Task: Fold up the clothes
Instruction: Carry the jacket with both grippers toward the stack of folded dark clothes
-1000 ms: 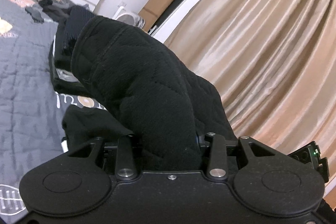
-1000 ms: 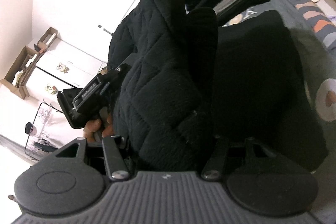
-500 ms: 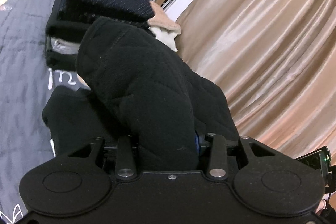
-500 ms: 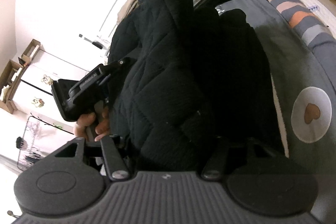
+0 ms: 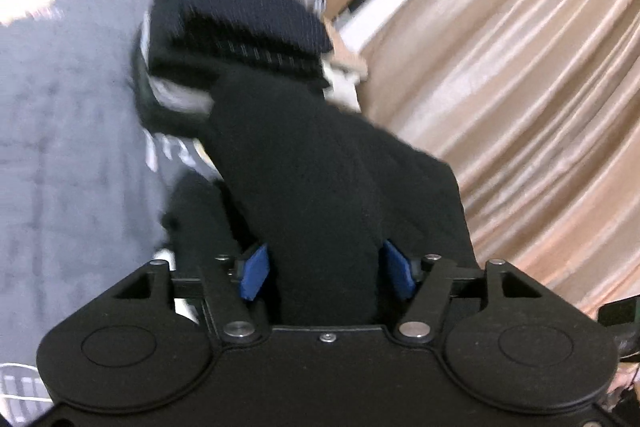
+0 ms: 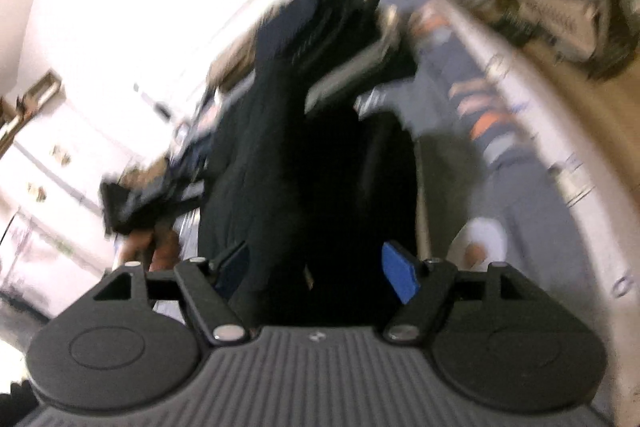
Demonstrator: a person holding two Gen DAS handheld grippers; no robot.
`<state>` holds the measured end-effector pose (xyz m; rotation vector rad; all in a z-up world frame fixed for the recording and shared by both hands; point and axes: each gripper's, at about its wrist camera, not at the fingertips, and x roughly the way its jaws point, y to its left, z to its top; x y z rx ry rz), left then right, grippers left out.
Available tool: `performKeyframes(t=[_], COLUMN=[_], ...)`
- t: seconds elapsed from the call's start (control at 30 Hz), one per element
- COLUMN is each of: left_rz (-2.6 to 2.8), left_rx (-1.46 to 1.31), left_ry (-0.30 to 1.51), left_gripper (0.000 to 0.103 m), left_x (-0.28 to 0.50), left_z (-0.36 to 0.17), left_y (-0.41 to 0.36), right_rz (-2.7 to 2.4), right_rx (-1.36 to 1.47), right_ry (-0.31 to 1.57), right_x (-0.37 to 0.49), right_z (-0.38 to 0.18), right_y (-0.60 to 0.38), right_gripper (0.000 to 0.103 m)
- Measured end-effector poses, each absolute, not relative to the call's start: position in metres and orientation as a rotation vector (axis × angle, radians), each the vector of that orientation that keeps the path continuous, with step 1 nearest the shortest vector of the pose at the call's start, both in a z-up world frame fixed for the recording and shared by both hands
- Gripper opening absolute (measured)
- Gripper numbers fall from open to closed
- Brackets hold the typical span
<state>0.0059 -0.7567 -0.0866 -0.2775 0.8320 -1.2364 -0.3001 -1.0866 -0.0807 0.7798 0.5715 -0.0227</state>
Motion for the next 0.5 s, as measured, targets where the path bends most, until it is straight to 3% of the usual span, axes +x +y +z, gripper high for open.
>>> performKeyframes(t=[0.17,0.23,0.3,0.5], left_rz=[-1.238,-1.297,-1.347,-1.466], left_rx=[-0.363,-0.392,-0.41,-0.424], left_ry=[0.757,0.761,0.758,0.85], left_gripper=[0.064,0.07,0.076,0.077], left_x=[0.005,0.0,-0.006,-0.02], left_z=[-0.064,-0.055,-0.05,-0.064], left_y=[-0.72,-0.721,-0.73,-0.788], right_rz=[0.091,0.145,0.162,0.125], right_rx=[0.752,0.741,0.737,0.71], right_ry=[0.449,0.431,0.461,0.527], right_x=[-0.295,-0.284,-0.268,-0.254], right_z=[-0.062,-0.062,-0.07,-0.098], right_y=[-1.067,-1.056,-1.05,-1.042], right_gripper=[0.074,0.074,0.075,0.075])
